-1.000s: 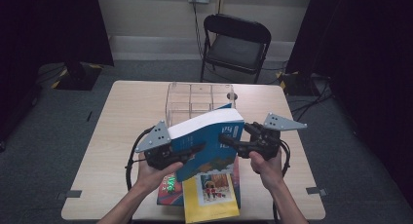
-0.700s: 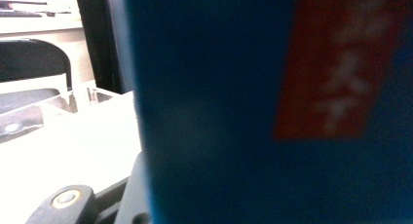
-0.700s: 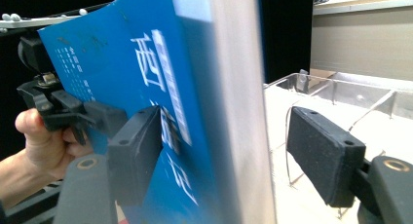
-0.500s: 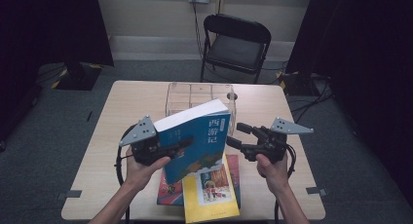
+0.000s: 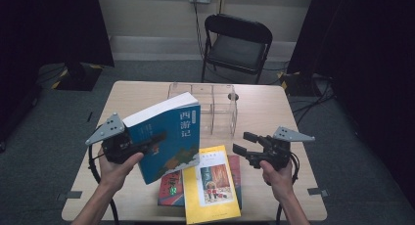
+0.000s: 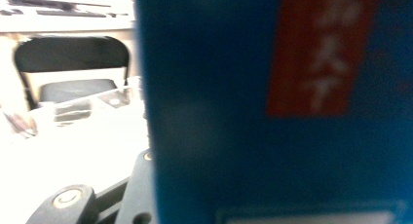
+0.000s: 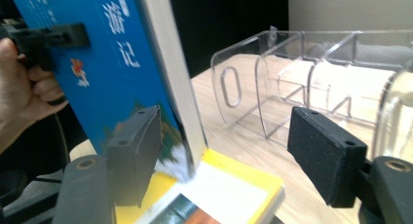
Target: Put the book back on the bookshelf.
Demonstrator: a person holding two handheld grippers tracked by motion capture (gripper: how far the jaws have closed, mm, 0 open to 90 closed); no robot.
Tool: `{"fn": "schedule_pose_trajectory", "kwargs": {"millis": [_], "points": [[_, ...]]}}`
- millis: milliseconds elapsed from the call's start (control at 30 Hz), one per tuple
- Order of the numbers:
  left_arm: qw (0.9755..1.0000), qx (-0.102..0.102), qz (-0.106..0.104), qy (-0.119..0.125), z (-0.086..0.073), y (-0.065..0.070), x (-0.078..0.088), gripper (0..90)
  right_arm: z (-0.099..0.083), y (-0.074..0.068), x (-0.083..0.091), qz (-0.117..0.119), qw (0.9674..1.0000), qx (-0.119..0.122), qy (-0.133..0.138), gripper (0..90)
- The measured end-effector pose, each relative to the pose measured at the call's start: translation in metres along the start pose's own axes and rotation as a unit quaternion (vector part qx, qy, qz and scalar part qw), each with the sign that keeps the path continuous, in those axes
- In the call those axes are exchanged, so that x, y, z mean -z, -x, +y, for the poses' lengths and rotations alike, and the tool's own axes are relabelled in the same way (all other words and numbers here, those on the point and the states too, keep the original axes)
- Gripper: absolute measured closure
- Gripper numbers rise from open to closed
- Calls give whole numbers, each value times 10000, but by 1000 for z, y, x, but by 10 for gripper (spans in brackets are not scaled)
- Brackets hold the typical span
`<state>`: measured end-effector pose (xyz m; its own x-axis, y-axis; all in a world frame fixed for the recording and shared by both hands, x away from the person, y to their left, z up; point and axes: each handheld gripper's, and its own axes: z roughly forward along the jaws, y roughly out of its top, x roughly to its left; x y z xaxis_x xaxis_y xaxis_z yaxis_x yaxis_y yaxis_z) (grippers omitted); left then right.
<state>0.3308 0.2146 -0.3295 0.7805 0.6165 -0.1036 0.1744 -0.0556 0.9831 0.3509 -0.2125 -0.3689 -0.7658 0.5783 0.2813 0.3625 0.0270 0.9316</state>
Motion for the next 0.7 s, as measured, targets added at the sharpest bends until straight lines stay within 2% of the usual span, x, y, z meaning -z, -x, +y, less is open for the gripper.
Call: {"fn": "schedule_pose_trajectory", "kwargs": {"millis": [200,233,267,400,533,700], "points": [[9992,208,321,96,-3,-16,18,618,-5,5,5,-94,9999,-81,-58,285],[9991,180,363,90,-4,-18,19,618,-6,5,5,-85,9999,-98,-46,285],[9988,172,462,81,-4,-20,21,618,-6,6,5,-95,9999,-96,-53,285],[9977,302,597,135,-7,-30,27,618,-7,6,4,-81,9999,-114,-70,285],[9959,349,826,73,-10,-39,34,618,-9,8,4,-134,9998,-107,-103,285],[9940,468,981,135,-16,-52,41,618,-13,12,4,-204,9995,-133,-179,280]]}}
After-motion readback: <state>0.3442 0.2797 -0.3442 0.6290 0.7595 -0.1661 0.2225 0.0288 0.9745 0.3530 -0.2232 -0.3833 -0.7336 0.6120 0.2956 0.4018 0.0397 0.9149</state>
